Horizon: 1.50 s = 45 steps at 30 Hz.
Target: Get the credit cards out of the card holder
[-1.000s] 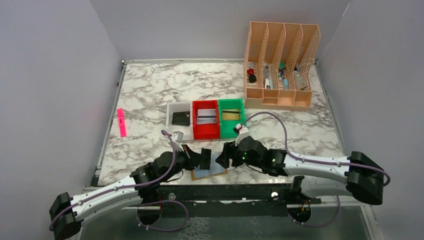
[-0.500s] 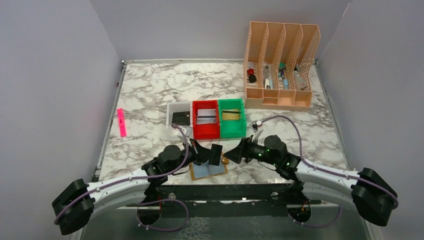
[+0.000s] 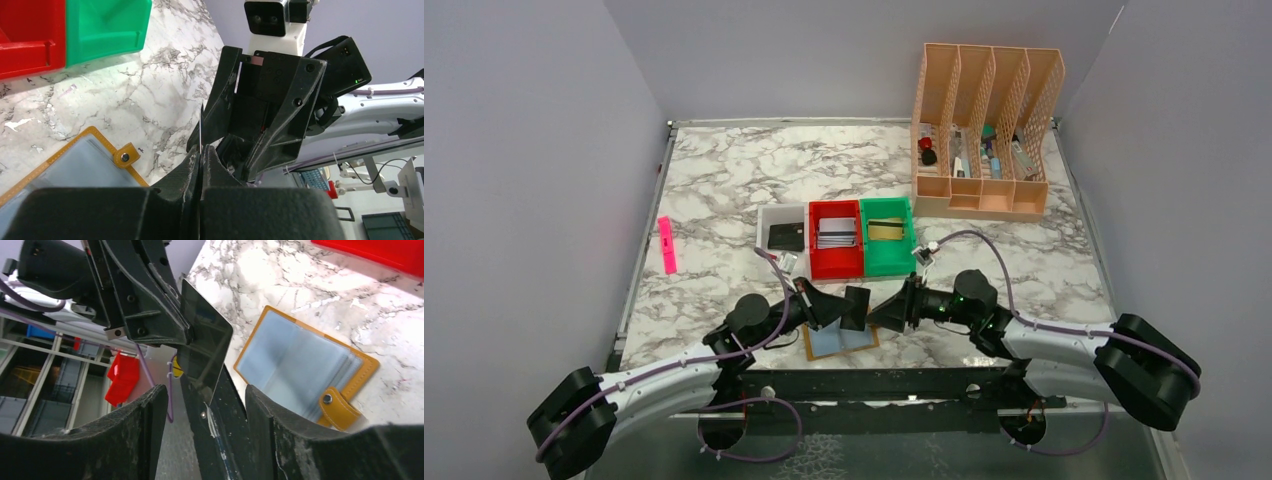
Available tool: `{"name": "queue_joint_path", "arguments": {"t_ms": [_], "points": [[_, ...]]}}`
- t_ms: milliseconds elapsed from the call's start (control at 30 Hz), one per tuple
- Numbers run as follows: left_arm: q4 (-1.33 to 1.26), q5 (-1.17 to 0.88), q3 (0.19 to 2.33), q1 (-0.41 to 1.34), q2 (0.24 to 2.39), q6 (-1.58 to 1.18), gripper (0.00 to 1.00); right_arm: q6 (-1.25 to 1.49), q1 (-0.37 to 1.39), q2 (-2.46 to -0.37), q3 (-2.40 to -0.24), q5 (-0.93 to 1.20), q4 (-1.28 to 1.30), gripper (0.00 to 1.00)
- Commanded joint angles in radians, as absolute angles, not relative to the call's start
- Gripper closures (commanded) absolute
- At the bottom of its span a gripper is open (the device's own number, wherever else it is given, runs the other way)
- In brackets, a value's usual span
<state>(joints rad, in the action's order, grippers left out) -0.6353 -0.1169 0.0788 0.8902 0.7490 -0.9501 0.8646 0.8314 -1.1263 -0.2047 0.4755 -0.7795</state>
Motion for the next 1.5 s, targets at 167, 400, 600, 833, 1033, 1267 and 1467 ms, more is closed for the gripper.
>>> {"name": "queue_joint_path", "arguments": {"t_ms": [167, 400, 600, 833, 1033, 1267, 1467], "points": [[-0.75, -0.188, 0.063, 0.884, 0.732, -0.991, 1.0, 0.891, 0.83, -1.217, -0.251, 0.581, -0.931, 0.5], [-0.775, -0.194, 0.041, 0.884, 0.72, -0.999, 1.0, 0.953, 0.83, -1.278, -0.245, 0.628, -1.083, 0.62], [-0.785, -0.186, 0.022, 0.884, 0.706, -1.003, 1.0, 0.976, 0.83, -1.306, -0.239, 0.629, -1.131, 0.74], [-0.786, -0.171, 0.003, 0.884, 0.687, -1.006, 1.0, 1.009, 0.83, -1.342, -0.227, 0.624, -1.188, 0.94], [-0.712, -0.133, -0.003, 0.88, 0.666, -0.982, 0.54, 1.005, 0.83, -1.337, -0.21, 0.564, -1.168, 0.99], [-0.079, 0.128, 0.19, 0.875, 0.565, -0.827, 0.23, 0.806, 0.83, -1.196, -0.313, 0.373, -0.66, 0.99], [0.38, 0.5, 0.35, 0.874, 0.551, -0.818, 0.16, 0.6, 0.83, -1.205, -0.556, 0.177, -0.276, 0.99]]}}
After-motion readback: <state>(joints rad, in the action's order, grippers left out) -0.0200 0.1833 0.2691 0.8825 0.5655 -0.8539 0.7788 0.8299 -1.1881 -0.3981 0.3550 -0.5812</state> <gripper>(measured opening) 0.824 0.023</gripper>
